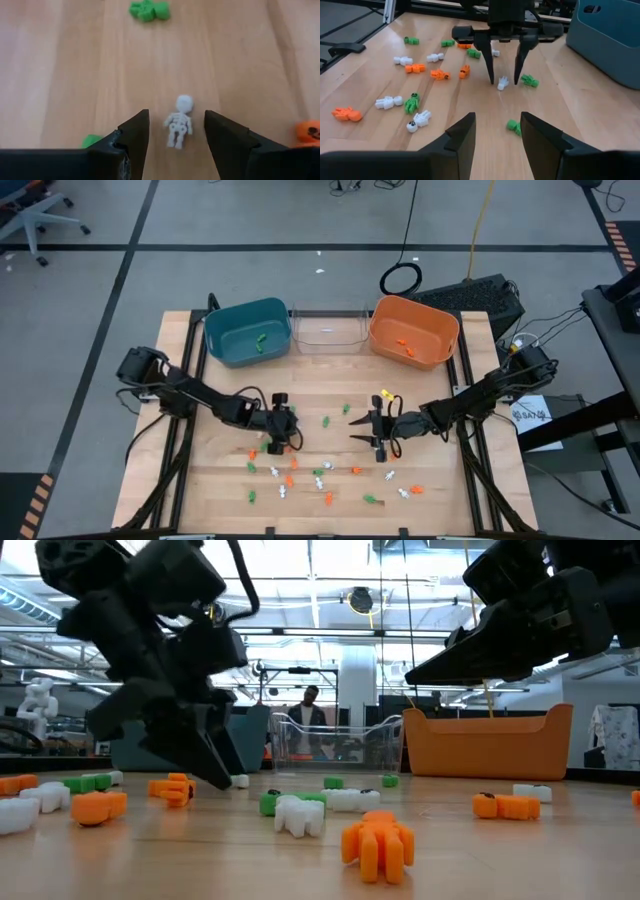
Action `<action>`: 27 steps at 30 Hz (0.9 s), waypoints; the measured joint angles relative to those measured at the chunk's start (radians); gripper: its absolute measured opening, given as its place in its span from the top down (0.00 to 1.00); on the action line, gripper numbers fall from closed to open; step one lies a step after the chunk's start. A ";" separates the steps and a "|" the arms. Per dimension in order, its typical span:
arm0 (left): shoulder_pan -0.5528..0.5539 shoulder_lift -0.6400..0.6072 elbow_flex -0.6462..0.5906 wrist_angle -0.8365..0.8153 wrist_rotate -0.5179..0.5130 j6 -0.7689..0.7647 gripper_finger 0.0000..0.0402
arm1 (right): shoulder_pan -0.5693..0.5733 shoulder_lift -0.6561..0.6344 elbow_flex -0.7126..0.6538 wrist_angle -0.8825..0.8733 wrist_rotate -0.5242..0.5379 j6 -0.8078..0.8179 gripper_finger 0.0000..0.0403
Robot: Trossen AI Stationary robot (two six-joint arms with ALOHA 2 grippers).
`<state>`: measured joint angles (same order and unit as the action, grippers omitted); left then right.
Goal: Sort Halloween decoration
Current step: Put the white skeleton toy into the transparent bin
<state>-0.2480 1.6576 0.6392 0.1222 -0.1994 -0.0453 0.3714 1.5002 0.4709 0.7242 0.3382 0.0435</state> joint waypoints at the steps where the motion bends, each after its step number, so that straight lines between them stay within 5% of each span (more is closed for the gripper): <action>1: 0.008 0.006 0.000 0.005 0.024 0.000 0.53 | 0.000 0.000 0.000 -0.002 0.000 0.003 0.65; 19: 0.033 0.044 0.002 0.003 0.094 0.000 0.88 | 0.003 0.000 0.000 -0.025 -0.003 0.004 0.65; 27: 0.011 0.043 -0.001 0.018 0.066 0.001 0.92 | 0.003 0.000 0.000 -0.025 -0.003 0.004 0.65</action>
<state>-0.2374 1.7009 0.6384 0.1407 -0.1337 -0.0444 0.3740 1.4998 0.4713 0.6987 0.3347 0.0479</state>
